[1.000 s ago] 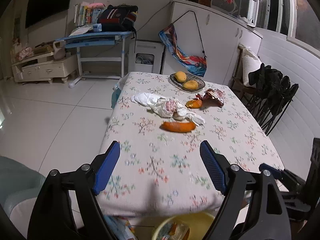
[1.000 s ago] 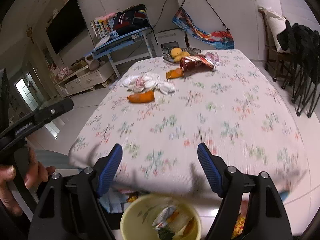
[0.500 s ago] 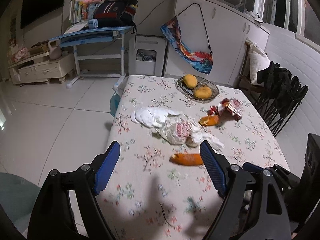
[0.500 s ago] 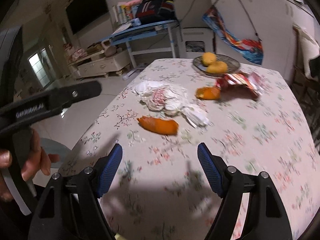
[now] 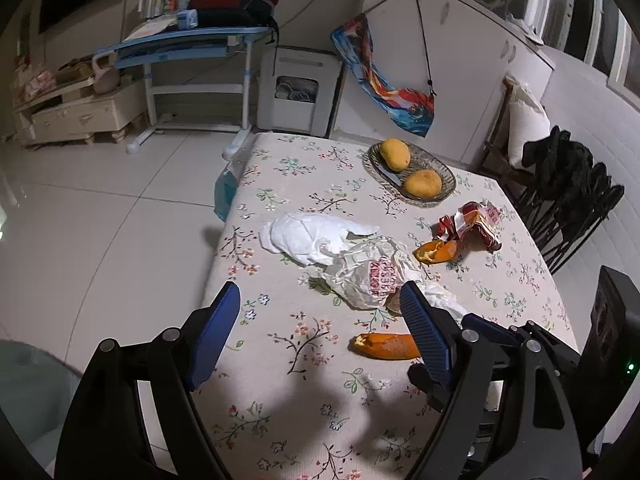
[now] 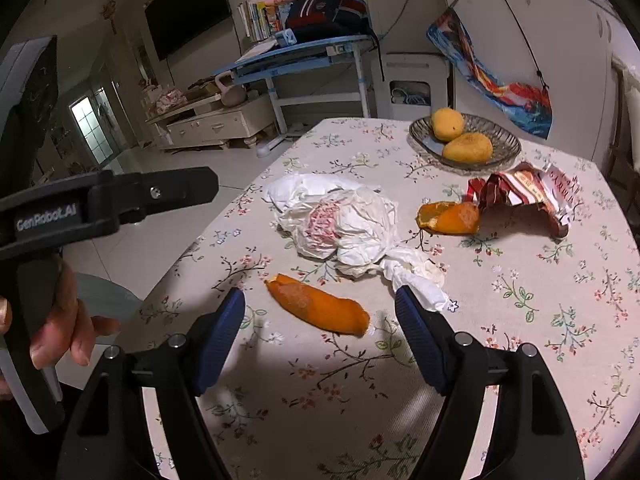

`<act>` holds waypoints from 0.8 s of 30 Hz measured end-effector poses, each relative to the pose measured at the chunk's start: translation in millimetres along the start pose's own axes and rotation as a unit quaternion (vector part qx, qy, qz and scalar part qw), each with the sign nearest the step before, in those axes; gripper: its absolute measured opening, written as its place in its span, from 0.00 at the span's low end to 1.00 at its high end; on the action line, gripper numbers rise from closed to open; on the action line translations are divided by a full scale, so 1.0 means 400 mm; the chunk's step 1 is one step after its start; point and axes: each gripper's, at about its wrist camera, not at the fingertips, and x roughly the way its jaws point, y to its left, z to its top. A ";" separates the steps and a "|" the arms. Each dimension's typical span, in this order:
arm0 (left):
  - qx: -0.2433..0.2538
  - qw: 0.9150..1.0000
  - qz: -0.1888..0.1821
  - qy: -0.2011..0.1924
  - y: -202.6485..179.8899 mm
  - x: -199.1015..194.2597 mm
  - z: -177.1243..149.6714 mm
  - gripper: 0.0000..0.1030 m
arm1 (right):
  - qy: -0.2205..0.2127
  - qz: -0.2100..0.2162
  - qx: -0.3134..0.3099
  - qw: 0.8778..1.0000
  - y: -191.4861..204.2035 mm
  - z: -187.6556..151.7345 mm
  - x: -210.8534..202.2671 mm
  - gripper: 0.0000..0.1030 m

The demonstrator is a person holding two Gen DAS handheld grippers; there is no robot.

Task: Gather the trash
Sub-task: 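Grasp an orange peel with the right gripper while the left reaches toward the white plastic bag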

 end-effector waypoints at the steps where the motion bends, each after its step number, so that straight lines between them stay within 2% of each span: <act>1: 0.007 1.000 0.003 0.001 -0.008 0.006 0.002 0.77 | 0.002 0.002 -0.001 1.000 0.000 0.000 0.004 0.72; 6: 0.010 1.000 0.002 0.005 -0.017 0.024 0.016 0.77 | 0.006 0.019 -0.006 1.000 0.002 0.017 0.024 0.72; 8: 0.004 1.000 0.002 0.006 -0.010 0.028 0.021 0.77 | -0.004 0.016 -0.018 1.000 0.004 0.027 0.022 0.72; 11: -0.017 1.000 0.003 0.006 0.010 0.031 0.030 0.77 | 0.004 0.029 -0.023 0.999 0.000 0.040 0.032 0.72; 15: -0.042 0.999 0.001 0.009 0.033 0.037 0.037 0.77 | 0.050 0.057 -0.057 0.996 0.018 0.038 0.067 0.72; 16: -0.046 0.999 0.000 0.009 0.036 0.038 0.037 0.77 | 0.061 0.057 -0.069 0.994 0.027 0.036 0.077 0.69; 18: -0.049 0.999 0.001 0.008 0.039 0.038 0.036 0.77 | 0.089 0.056 -0.098 0.990 0.049 0.021 0.095 0.58; 19: -0.049 0.999 0.001 0.009 0.039 0.039 0.036 0.77 | 0.097 0.051 -0.109 0.988 0.057 0.013 0.098 0.48; 23: -0.042 0.999 0.000 0.017 0.022 0.054 0.033 0.77 | 0.118 0.031 -0.119 0.985 0.059 0.004 0.066 0.19; 24: -0.038 0.999 -0.002 0.019 0.015 0.058 0.033 0.77 | 0.122 0.027 -0.116 0.985 0.051 0.001 0.056 0.18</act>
